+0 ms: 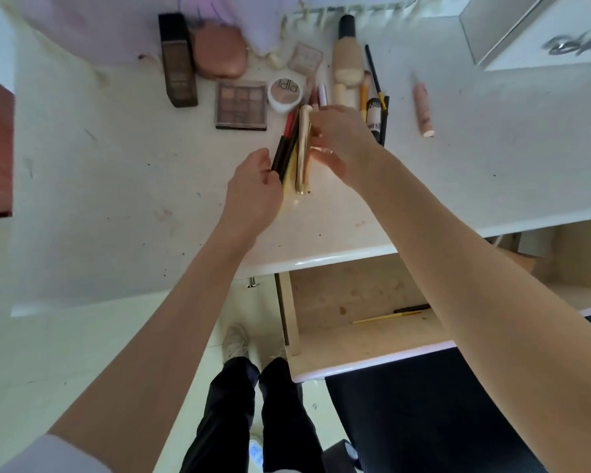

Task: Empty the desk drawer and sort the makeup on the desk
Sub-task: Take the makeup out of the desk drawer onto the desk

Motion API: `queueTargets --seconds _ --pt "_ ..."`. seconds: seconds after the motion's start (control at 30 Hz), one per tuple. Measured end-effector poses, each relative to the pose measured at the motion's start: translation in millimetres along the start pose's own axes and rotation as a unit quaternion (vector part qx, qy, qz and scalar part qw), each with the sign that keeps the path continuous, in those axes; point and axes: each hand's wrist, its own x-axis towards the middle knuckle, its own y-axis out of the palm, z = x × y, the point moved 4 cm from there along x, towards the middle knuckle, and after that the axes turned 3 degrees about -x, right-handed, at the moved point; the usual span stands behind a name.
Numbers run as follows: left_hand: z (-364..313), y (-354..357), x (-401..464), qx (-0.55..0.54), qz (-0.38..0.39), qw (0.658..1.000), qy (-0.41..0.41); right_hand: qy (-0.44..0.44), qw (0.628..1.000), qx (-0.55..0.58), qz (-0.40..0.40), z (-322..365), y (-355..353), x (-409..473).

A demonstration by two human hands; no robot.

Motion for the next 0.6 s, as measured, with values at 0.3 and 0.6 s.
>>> queueTargets --seconds 0.3,0.6 --pt "29 -4 -23 0.168 0.028 0.980 0.099 -0.021 0.999 0.009 0.043 -33 -22 -38" --pt "26 59 -114 0.171 0.108 0.941 0.273 -0.016 0.993 -0.112 0.021 -109 -110 -117"
